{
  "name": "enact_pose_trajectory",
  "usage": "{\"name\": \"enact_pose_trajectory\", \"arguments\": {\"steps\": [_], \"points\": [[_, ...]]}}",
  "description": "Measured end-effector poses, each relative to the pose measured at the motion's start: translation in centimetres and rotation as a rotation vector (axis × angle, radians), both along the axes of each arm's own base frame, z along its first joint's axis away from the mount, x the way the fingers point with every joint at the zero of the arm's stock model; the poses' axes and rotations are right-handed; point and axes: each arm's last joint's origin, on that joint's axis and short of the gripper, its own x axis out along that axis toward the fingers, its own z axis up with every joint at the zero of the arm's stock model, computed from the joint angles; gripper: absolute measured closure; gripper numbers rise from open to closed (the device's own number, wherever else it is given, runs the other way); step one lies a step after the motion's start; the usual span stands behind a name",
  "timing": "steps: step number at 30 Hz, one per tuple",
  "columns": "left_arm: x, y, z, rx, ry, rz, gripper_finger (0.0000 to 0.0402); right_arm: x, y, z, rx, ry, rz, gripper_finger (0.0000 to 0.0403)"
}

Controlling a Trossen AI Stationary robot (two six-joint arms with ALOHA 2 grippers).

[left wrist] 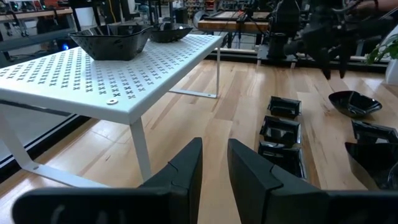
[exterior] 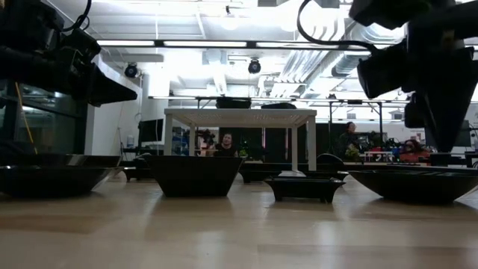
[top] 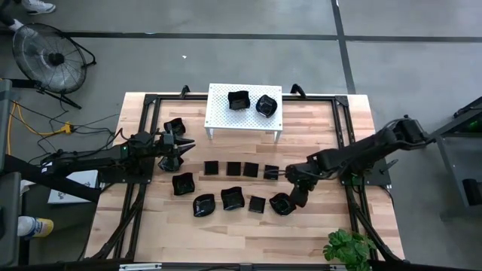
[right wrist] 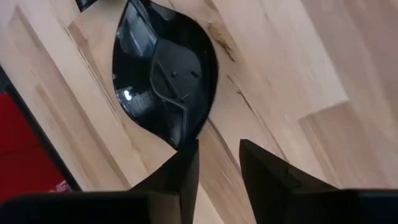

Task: Pick & Place Mini shaped plates
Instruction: Stack the leaf shaped plate on top of the other leaf shaped plates on the shelf

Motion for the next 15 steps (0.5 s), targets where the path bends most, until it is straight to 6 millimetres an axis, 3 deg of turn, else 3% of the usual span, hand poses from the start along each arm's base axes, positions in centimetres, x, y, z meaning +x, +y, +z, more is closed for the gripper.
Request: {"name": "enact_pose_trajectory", "arguments": {"steps": [15], "points": [[0.0, 0.0, 0.0, 0.0, 0.0, 0.0, 0.0328, 2.2, 1.0, -2.4, -0.036, 0.021, -0.064, 0.0271]]}}
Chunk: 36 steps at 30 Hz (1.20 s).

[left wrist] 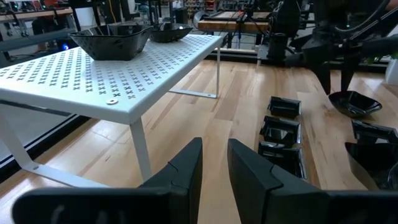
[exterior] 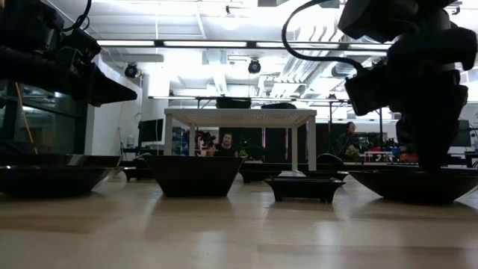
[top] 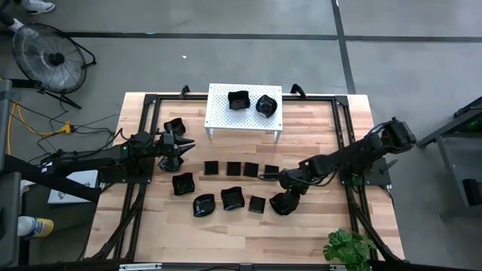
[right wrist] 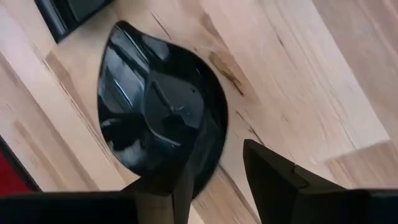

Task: Pick & Place Mini shaped plates
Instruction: Stack the leaf shaped plate on top of the other leaf shaped plates on the shelf

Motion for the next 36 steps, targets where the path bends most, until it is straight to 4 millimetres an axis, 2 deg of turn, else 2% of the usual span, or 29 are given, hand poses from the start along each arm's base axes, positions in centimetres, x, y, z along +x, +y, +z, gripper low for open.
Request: {"name": "enact_pose_trajectory", "arguments": {"steps": [13, 30, 36], "points": [[0.0, 0.0, 0.0, 0.0, 0.0, 0.0, 0.0328, 0.59, 0.11, -0.56, 0.005, 0.028, -0.021, 0.0279], [0.0, 0.0, 0.0, 0.0, 0.0, 0.0, 0.0328, 0.62, 0.1, -0.55, 0.01, 0.033, -0.045, 0.0395], [0.0, 0.0, 0.0, 0.0, 0.0, 0.0, 0.0328, 0.94, 0.21, -0.4, 0.029, 0.005, -0.058, 0.0398]]}}
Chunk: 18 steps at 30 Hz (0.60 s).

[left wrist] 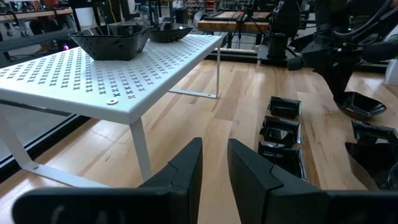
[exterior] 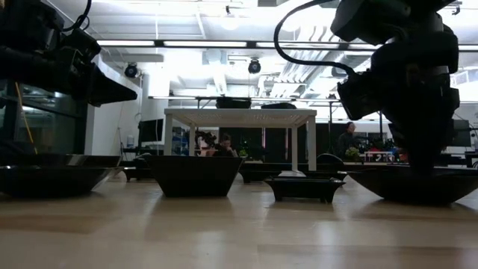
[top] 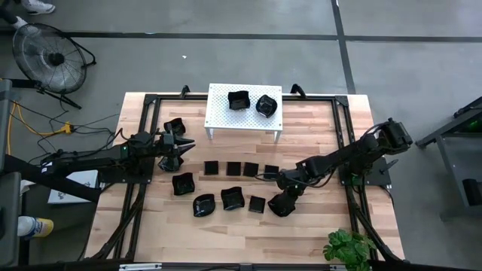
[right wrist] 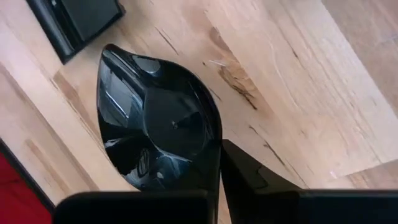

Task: Pick & Place Mini shaped plates
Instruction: Stack the leaf shaped plate on top of the other leaf shaped plates on the shelf

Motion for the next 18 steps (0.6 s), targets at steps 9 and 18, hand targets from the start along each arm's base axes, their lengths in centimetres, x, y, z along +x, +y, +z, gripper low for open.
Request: {"name": "enact_pose_trajectory", "arguments": {"steps": [9, 18], "points": [[0.0, 0.0, 0.0, 0.0, 0.0, 0.0, 0.0328, 0.9, 0.2, 1.5, 0.022, -0.027, -0.027, 0.0401], [0.0, 0.0, 0.0, 0.0, 0.0, 0.0, 0.0328, 1.5, 0.4, 5.1, 0.052, -0.115, -0.028, 0.0402]]}}
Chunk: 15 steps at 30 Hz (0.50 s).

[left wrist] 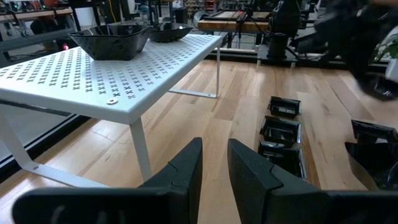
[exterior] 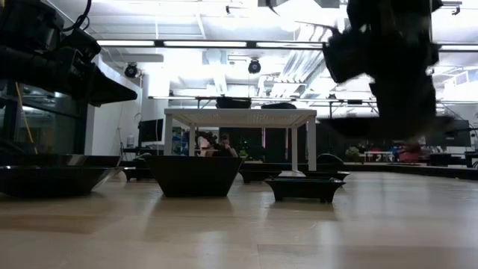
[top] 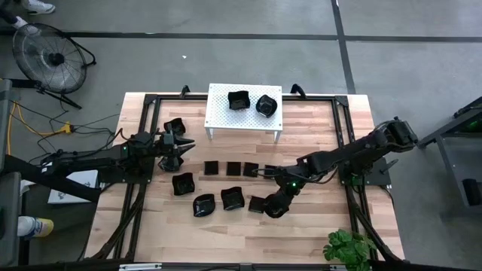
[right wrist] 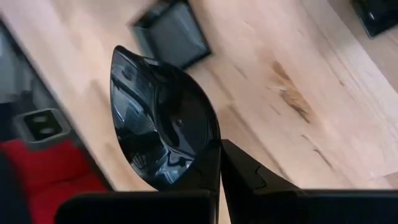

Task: Pick & Place Mini shaped plates
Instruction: Stack the leaf shaped plate on top of the other leaf shaped plates on the shelf

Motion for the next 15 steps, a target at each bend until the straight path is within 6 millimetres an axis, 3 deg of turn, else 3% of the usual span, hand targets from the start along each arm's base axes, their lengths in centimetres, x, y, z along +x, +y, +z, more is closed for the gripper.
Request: {"name": "enact_pose_trajectory", "arguments": {"steps": [6, 15], "points": [[0.0, 0.0, 0.0, 0.0, 0.0, 0.0, 0.0328, -0.1, -0.9, 3.1, -0.053, -0.071, -0.056, 0.0402], [0.0, 0.0, 0.0, 0.0, 0.0, 0.0, 0.0328, -0.6, -3.4, 6.2, -0.113, -0.179, -0.127, 0.0402]]}}
